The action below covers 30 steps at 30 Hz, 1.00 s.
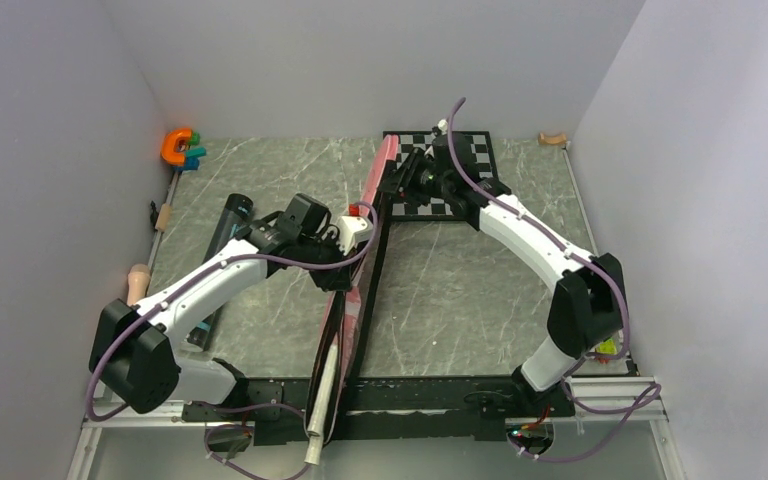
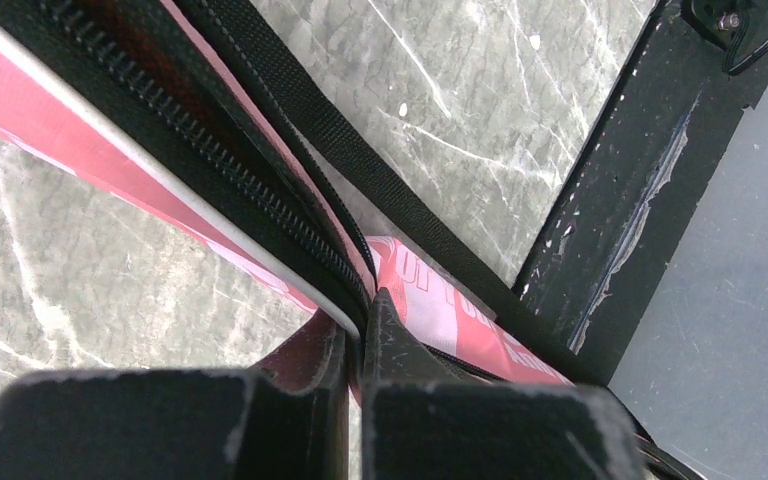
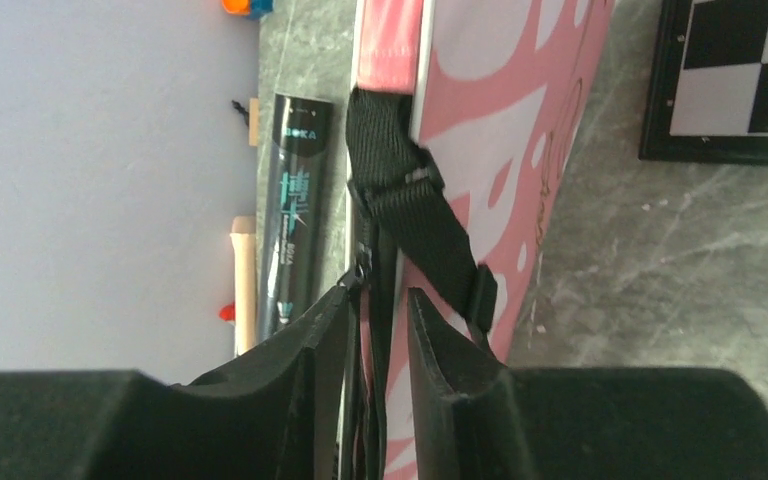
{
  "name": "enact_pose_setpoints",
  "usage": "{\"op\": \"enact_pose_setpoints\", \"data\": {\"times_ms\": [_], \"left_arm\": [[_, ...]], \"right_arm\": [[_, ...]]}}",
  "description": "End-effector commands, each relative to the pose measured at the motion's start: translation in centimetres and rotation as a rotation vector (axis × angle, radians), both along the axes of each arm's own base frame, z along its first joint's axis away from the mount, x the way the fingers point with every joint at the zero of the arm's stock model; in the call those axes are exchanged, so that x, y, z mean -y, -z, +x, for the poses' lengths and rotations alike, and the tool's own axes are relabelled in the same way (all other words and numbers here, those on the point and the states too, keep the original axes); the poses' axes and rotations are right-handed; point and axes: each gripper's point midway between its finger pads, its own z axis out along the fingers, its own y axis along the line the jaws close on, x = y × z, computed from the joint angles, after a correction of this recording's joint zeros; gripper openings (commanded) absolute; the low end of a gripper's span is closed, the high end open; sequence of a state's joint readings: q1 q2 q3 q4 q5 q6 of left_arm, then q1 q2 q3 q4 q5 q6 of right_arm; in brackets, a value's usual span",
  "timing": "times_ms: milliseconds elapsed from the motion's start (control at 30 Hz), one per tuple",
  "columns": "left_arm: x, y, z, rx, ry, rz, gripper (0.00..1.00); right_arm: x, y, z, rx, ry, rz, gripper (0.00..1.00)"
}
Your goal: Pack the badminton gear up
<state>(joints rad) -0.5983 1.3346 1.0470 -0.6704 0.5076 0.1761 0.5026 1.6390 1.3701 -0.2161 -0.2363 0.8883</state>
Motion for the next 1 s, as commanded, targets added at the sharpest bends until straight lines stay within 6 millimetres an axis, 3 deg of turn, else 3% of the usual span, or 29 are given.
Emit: {"op": "enact_pose_setpoints", "data": {"times_ms": [0,200,333,467,700,967], "left_arm": [[0.7,-1.6,2.2,0.12,0.024,-0.012,0.0],[0.6,-1.4,2.2,0.116,0.022,-0.002,0.0],[0.7,-1.5,2.3,0.119,0.023,-0.003,0.0],[0.7,-1.4,2.1,0.114,0.023,-0.001,0.0],[0.5,-1.4,2.1,0.121,0.022,0.004,0.0],[0.7,-1.5,2.0,0.128,0.03,0.001,0.0]], "right_arm": [[1.4,-1.7,-2.0,0.05,-0.033,-0.043,0.36],[2.7,-2.8,-2.9,0.06,-0.039,-0.12,0.43],[1.9,-3.0,-2.8,0.042,-0.047,-0.073,0.55],[0.7,-4.0,-2.3,0.042,-0.035,0.031,0.58],[-0.5,-4.2,-1.2,0.003,-0.019,0.1,0.56],[-0.7,-2.5,-0.2,-0.045,0.008,0.082,0.42]]}}
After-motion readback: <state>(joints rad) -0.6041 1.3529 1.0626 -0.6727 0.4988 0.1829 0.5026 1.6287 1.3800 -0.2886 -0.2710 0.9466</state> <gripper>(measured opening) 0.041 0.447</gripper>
